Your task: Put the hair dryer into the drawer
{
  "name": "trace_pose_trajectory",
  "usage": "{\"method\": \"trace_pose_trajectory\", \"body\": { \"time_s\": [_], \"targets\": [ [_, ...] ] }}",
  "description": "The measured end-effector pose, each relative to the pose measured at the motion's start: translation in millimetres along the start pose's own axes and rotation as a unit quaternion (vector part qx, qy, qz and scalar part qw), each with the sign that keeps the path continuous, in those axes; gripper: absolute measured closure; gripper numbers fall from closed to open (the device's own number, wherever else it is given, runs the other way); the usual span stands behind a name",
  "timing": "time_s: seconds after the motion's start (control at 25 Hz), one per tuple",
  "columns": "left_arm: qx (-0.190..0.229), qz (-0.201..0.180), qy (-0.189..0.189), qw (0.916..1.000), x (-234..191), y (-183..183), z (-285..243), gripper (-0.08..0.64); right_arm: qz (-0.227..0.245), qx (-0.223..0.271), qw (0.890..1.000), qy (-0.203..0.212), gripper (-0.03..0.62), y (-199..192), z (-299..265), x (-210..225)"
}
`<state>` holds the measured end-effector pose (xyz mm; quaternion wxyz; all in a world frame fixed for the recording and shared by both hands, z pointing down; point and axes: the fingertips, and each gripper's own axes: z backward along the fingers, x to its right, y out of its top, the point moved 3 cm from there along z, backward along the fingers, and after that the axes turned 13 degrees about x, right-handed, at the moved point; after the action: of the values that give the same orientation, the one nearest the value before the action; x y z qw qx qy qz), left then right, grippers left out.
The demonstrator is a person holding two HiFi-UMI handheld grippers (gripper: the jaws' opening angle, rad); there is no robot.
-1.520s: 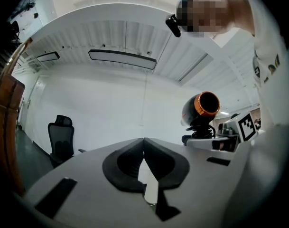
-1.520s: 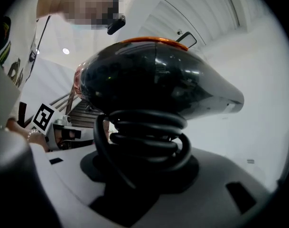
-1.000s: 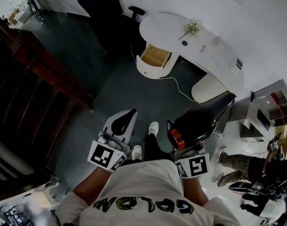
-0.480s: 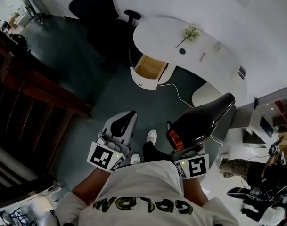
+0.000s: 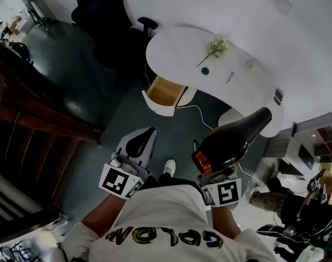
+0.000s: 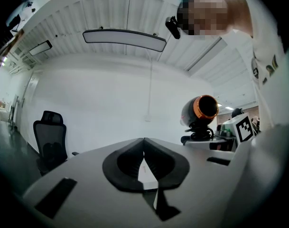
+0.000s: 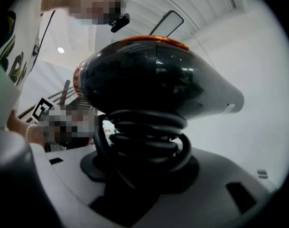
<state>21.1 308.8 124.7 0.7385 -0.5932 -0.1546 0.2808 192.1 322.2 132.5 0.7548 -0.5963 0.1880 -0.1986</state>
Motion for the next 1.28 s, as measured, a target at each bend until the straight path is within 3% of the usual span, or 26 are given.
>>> {"method": "trace_pose_trajectory", "body": {
  "time_s": [0.52,1.08,1.28],
  "targets": [
    [-0.004,0.007,0.017,0.9998,-62,-16,-44,0.548,-0.007,-0.022,1.0,0.021,0.351,-30,-68,18],
    [0.007,0.026,-0.014,0.9995,-210,-12,-122,0.548,0.015,-0.029,0.999,0.005,0.353,-56,-231,24],
    [0.009,0.032,-0.035,0.9988,-243,-6,-139,0.547,0.021,-0.026,0.999,-0.003,0.353,-60,-268,21]
  ]
}}
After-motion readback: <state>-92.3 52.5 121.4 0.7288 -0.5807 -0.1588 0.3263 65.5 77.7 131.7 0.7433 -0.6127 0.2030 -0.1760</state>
